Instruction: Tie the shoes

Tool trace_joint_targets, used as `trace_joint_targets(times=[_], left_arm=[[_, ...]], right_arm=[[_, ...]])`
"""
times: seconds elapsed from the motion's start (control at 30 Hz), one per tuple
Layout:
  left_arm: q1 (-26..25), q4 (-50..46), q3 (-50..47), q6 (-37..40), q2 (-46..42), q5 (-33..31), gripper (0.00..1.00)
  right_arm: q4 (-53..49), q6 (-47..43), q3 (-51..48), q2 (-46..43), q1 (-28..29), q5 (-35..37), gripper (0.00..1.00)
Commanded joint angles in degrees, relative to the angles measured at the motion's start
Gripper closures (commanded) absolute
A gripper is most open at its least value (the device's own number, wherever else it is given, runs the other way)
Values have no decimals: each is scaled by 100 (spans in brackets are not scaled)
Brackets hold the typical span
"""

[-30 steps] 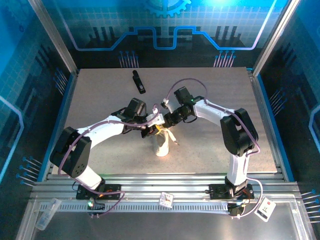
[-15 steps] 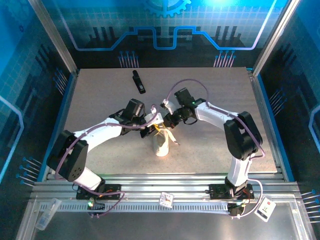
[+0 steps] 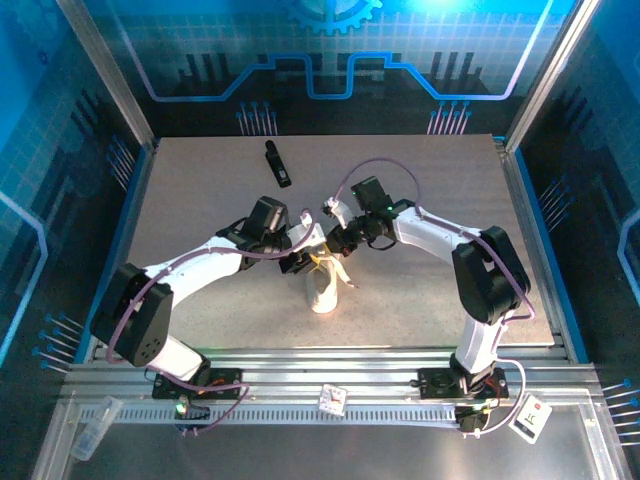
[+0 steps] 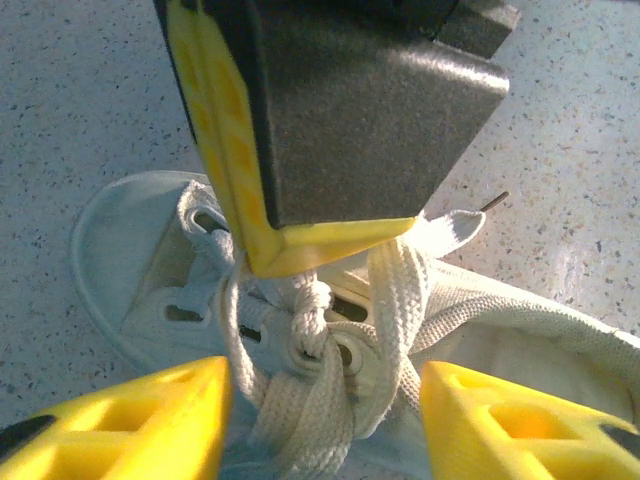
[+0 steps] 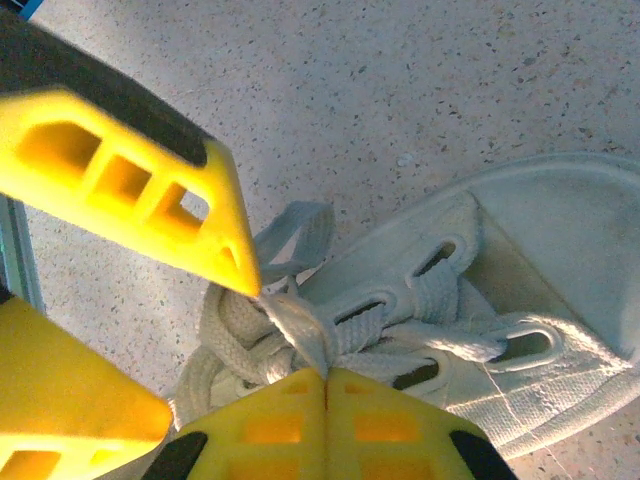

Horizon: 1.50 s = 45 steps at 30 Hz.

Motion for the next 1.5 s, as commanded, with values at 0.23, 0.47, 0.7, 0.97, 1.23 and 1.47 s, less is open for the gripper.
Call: trace_joint_targets(times=[0.23,0.47,0.7,0.97,1.23,1.47], left_arm=[[-31,-538,440,528,155,70,40],[-20,-419,615,381,364,193,39],[-25,-495,799,293,573,265,41],[-25,-672,861,328,616,450,39],[-25,-699,978,91,776,-9,43],[-25,-667,1007,-14,851,-53,43]], right_arm=[[193,-146,-170,-283,38,-203,100],[281,-205,-285,-394,14,-265,100],[288,-241,-348,-423,-1,-322,100],[303,-246,-418,-467,-37,-322,100],[379,-272,-549,-589,-44,-360,100],[427,-285,-660,-674,-47,-410,100]])
